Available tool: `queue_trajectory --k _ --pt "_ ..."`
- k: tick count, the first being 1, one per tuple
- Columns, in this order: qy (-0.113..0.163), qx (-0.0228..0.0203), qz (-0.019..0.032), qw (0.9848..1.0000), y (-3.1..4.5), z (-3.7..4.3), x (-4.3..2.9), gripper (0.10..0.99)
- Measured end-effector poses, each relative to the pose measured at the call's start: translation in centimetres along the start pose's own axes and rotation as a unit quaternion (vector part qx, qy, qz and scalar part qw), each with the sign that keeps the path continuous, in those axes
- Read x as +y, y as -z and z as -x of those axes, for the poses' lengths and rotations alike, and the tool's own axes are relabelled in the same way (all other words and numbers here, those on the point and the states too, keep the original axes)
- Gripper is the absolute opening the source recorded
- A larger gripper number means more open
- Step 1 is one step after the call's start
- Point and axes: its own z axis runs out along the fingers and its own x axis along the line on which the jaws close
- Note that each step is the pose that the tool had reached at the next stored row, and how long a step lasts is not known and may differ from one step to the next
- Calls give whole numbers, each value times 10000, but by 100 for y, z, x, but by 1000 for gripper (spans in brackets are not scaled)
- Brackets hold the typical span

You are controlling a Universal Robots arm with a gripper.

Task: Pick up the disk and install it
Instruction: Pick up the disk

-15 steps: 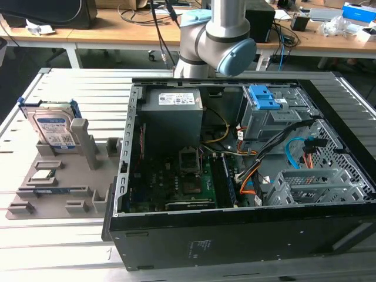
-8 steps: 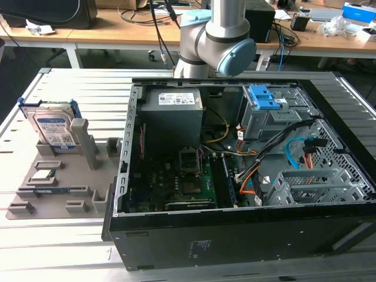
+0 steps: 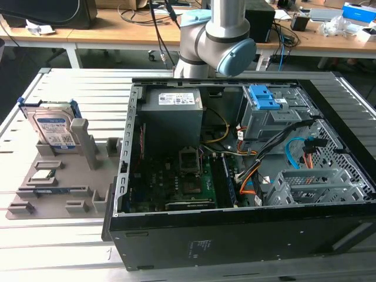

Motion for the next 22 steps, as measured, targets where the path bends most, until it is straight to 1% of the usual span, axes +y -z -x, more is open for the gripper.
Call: queue_trajectory --k 3,4,5,7,12,13,14,17,21,22 --pt "11 0 0 10000 0 -1 0 106" --pt "67 3 1 10000 0 -2 0 106" --pt "197 9 5 9998 0 -2 1 106" --pt "324 15 7 9995 0 -1 0 106" --pt "693 31 16 9976 0 -2 0 106" --pt "851 38 20 9964 0 -2 0 106" --pt "1024 46 24 9947 0 -2 0 106" --pt "1297 59 30 9915 0 -1 0 106" --pt "1468 66 34 9891 0 -2 0 106" --pt "1546 70 36 9879 0 -1 0 106"
